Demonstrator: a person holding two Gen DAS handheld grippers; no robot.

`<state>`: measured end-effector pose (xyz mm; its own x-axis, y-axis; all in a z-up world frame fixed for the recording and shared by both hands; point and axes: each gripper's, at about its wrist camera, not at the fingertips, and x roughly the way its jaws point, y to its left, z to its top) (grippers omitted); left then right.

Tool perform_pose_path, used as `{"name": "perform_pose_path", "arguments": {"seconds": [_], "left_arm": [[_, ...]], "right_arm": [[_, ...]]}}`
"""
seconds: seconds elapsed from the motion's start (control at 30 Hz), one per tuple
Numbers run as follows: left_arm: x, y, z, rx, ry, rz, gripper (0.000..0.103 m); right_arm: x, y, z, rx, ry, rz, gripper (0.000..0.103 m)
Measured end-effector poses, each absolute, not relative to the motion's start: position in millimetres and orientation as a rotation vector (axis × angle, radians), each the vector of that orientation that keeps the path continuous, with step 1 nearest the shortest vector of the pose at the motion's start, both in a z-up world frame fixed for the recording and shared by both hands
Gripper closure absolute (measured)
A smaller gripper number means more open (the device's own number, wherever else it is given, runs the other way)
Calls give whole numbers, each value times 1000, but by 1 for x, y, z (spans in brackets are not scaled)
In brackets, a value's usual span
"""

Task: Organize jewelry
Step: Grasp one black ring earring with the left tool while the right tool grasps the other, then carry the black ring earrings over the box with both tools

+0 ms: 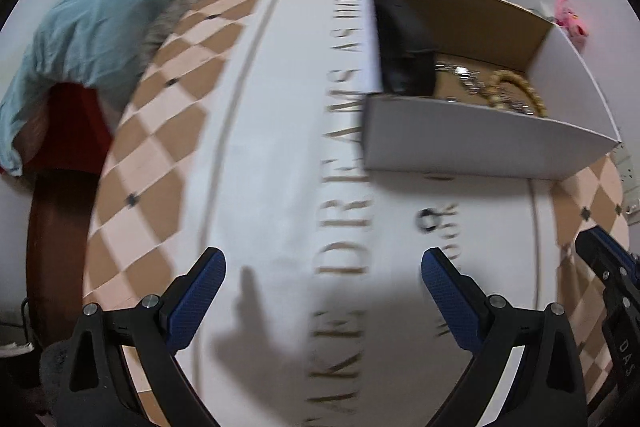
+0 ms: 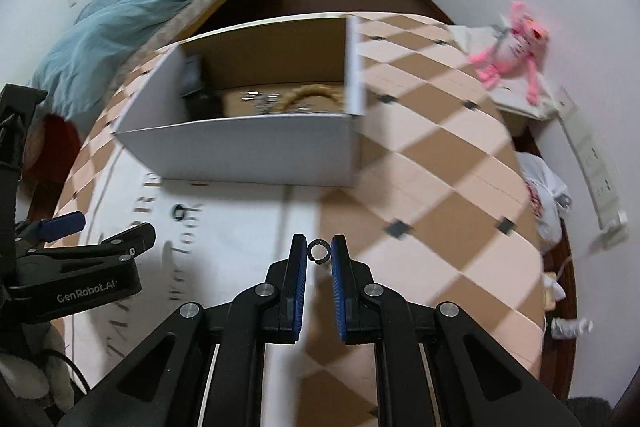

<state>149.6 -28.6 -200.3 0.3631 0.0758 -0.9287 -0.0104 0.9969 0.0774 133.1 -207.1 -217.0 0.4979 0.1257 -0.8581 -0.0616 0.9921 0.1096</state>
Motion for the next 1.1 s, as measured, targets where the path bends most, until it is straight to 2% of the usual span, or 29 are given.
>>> {"name": "perform_pose_path", "arguments": {"seconds": [0.1,0.13,0.17,0.2,0.23,0.27,0.37,0.43,0.67,0.9,1.1], "left_arm": [[155,-44,-201,84,1175,16,4],[155,-48,-200,91,1169,8,9],[157,-52,-200,102,1160,-4,19],[158,-55,-200,110,1158,-10,25],[159,-58,-200,119,1159,-14,37],[161,-61,-202,122,1163,-29,53],[163,-63,-202,105,1159,-59,82],[162,-63,-202,107,1156,-69,93],[153,-63,-187,86,1118,-89,93],[146,-64,-125,57,994,-118,93],[170,-61,-81,53,904,-121,93]], "right_arm": [[131,-222,-220,86,1050,73,90],[130,-226,-221,89,1051,60,90],[130,-230,-221,95,1050,53,90],[130,-234,-222,99,1051,48,90],[130,-236,-222,103,1053,42,90],[129,-238,-222,106,1052,38,90],[129,-240,-221,110,1048,32,90],[128,-239,-218,112,1045,31,90],[123,-244,-199,145,1011,40,90],[125,-243,-150,188,921,95,90],[158,-230,-116,170,860,143,90]]}}
